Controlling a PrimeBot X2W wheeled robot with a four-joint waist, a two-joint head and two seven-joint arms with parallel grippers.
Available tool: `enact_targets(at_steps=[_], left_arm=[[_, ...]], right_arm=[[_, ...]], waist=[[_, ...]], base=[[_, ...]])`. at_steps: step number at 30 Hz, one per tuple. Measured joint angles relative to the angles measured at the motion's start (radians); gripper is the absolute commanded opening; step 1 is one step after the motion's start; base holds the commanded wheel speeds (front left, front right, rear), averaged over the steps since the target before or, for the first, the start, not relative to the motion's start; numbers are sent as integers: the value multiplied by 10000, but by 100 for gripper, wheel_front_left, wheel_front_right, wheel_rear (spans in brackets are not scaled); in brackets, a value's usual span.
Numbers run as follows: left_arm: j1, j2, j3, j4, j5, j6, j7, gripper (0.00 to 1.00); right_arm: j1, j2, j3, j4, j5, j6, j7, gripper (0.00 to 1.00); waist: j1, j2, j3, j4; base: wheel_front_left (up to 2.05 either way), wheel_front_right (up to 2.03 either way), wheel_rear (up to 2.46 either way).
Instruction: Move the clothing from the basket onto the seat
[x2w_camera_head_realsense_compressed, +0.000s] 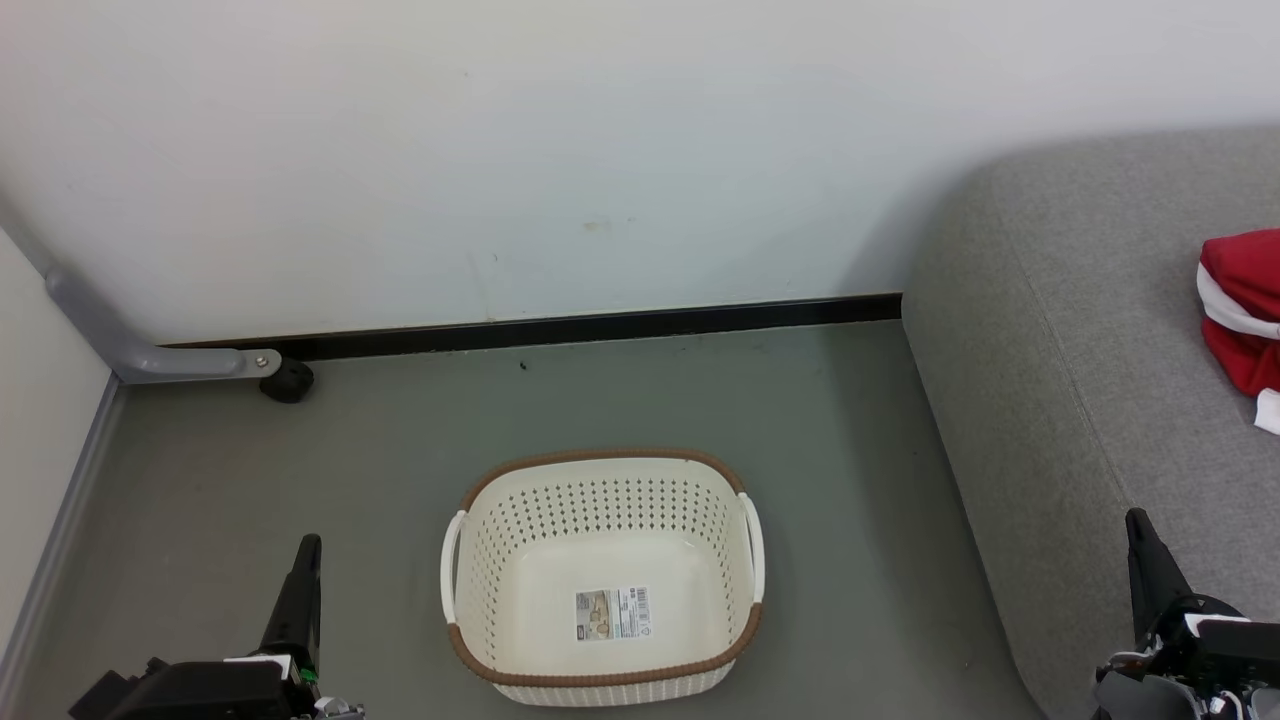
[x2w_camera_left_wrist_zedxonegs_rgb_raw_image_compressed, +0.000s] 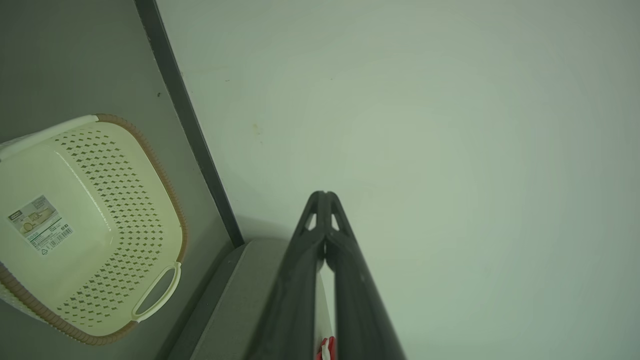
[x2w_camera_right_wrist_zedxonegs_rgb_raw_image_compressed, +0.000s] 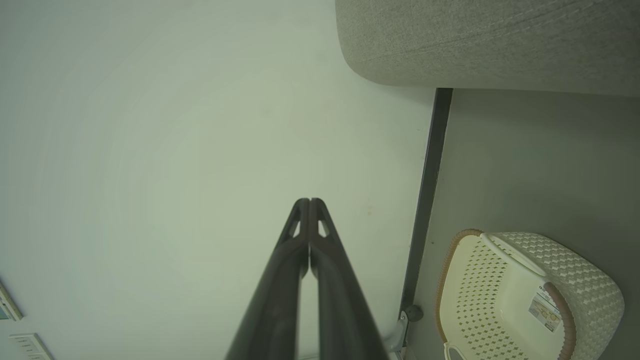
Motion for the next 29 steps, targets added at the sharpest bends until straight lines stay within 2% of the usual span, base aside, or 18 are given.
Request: enact_targets(at_steps=[29], left_arm=[[0, -2, 0, -8, 0, 0, 0, 0]], right_arm=[[0, 0, 0, -2, 0, 0, 0, 0]], waist=[[0, 0, 0, 0]], base=[[0, 0, 0]])
